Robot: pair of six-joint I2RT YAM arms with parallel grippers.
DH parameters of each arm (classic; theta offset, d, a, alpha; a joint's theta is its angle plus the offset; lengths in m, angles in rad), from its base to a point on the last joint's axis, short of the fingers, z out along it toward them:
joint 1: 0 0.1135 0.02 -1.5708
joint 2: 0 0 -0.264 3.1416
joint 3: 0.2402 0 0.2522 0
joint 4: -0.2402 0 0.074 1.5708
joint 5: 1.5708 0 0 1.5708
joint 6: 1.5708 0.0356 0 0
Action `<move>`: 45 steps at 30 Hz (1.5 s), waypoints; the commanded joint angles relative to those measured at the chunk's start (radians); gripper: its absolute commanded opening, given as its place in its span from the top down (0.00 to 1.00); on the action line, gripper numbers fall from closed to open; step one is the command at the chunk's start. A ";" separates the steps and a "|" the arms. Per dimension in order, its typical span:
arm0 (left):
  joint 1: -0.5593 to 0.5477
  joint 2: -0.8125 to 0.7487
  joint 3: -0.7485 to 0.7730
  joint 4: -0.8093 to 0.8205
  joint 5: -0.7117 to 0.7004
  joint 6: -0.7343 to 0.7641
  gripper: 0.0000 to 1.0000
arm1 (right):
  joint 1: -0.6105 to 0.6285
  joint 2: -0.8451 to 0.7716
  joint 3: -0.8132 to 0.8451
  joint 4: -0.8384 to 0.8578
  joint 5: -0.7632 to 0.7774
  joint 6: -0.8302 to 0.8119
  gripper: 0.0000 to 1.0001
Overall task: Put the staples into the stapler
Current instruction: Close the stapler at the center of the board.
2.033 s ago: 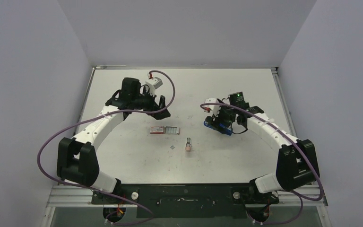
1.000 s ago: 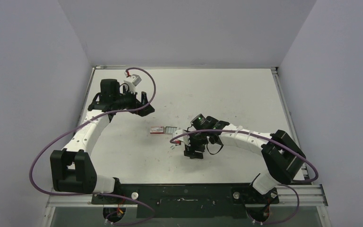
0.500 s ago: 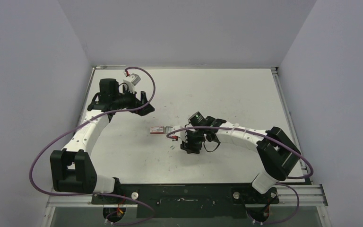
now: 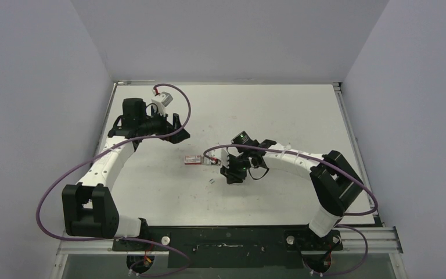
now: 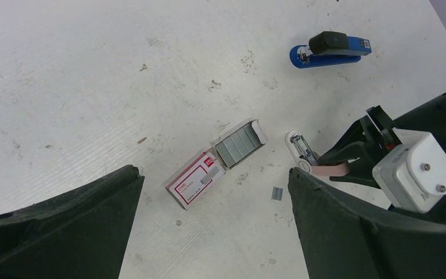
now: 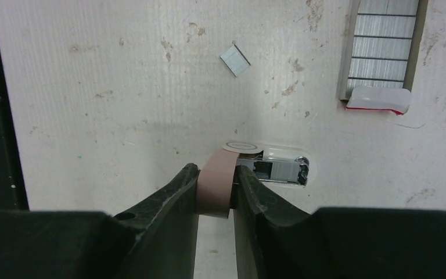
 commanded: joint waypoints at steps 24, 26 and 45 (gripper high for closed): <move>-0.034 -0.038 -0.046 0.089 0.034 0.039 0.04 | -0.199 0.260 0.176 -0.090 -0.275 0.146 0.81; -0.040 -0.037 -0.044 0.088 0.031 0.042 0.03 | -0.205 0.259 0.185 -0.102 -0.278 0.142 0.75; -0.256 -0.026 -0.103 0.112 -0.147 0.094 0.03 | -0.265 0.211 0.252 -0.186 -0.286 0.095 0.38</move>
